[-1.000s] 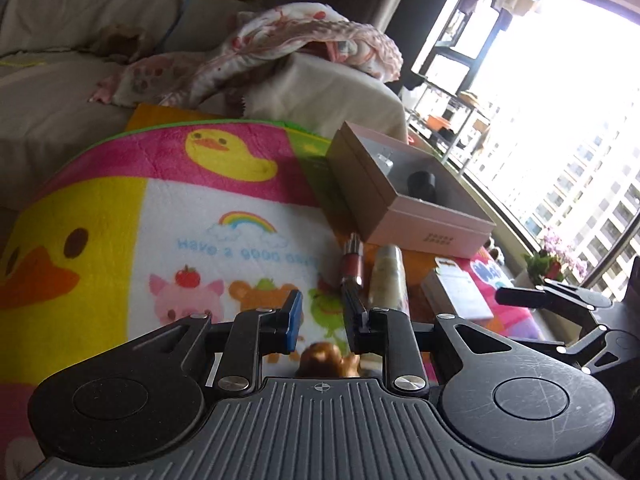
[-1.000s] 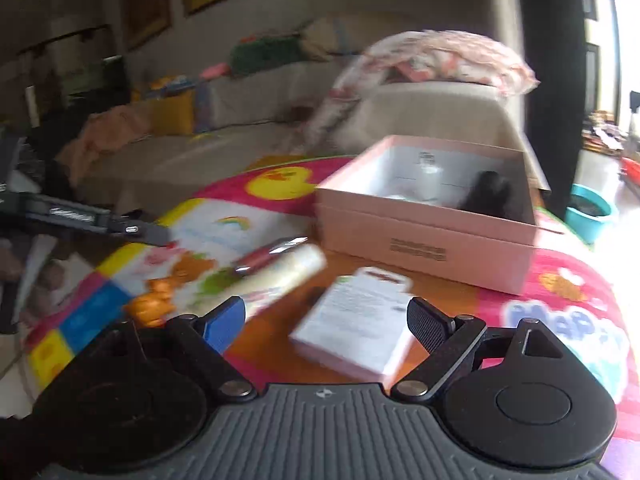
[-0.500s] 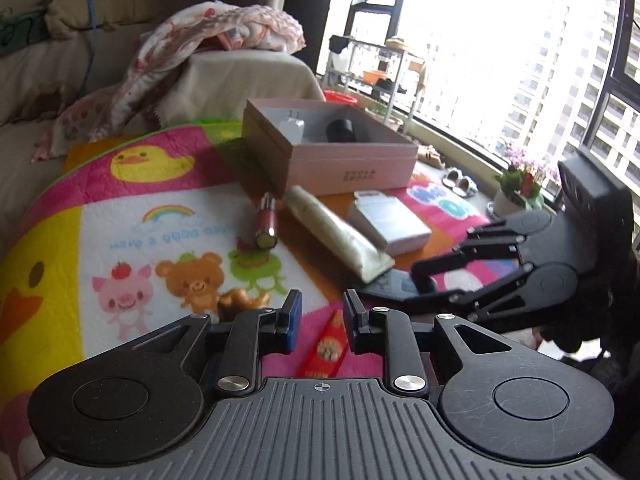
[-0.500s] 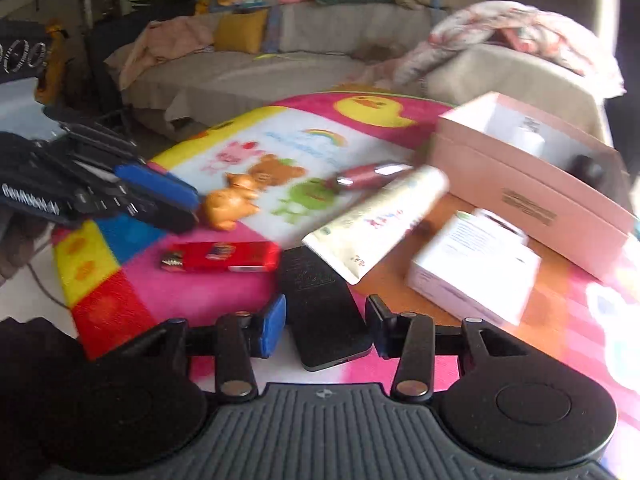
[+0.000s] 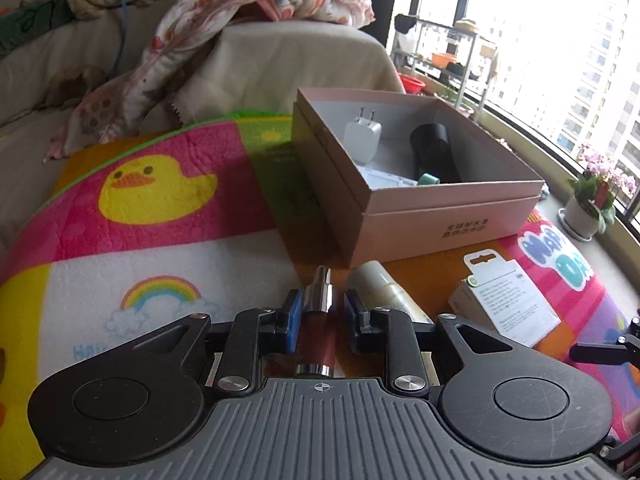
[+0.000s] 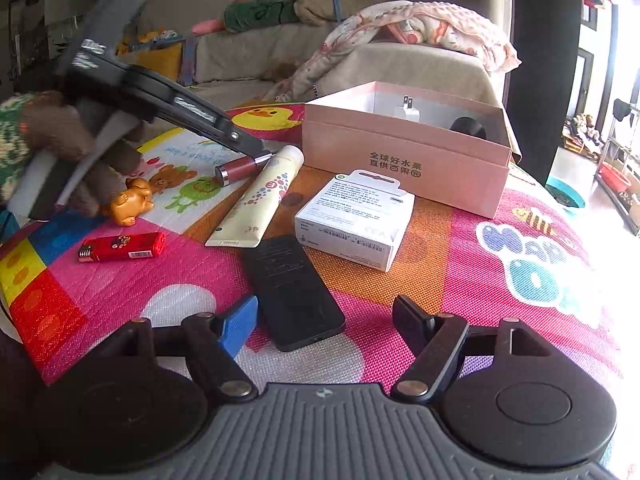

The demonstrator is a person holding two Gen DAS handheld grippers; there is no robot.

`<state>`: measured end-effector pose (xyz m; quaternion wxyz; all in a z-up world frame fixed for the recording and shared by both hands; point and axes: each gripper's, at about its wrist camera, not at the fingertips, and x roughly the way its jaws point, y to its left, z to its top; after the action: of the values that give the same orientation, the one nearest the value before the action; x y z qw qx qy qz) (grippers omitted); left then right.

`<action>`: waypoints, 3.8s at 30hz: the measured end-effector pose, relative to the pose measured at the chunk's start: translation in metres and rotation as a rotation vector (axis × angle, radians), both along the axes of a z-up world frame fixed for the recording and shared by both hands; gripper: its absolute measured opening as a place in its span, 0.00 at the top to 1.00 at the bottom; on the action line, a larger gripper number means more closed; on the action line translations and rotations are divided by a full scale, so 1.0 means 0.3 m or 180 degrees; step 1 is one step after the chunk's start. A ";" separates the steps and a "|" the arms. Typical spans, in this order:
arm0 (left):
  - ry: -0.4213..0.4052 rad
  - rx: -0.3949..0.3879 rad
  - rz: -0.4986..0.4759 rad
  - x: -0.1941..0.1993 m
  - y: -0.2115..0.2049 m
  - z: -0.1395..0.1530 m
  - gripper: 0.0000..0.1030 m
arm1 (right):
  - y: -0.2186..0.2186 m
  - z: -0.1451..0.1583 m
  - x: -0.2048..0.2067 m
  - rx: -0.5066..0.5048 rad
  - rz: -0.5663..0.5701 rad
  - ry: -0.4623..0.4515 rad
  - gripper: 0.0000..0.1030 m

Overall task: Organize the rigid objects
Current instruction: 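Grasp the black phone with the right gripper while the left gripper holds the red tube, then lower the red tube and black phone into the pink box and open both grippers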

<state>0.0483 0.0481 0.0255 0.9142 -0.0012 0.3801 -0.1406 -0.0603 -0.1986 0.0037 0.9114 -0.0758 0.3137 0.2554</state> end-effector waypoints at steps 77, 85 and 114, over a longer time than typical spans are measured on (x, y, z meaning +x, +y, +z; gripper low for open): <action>-0.0255 0.0029 -0.0213 -0.393 -0.135 -0.059 0.76 | 0.053 0.003 0.018 -0.0117 -0.0522 0.0078 0.15; -0.0085 -0.0353 -0.0469 -0.369 -0.083 -0.035 0.77 | 0.009 0.035 0.001 -0.0212 -0.0466 0.0015 0.15; -0.0491 -0.0887 -0.0156 0.393 -0.068 0.164 0.76 | 0.079 0.193 0.525 -0.0421 -0.0647 -0.0622 0.15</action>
<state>0.1663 0.0277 0.0746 0.9279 -0.1080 0.2855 -0.2139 0.0973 -0.1748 0.0617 0.9517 -0.1280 0.2458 0.1320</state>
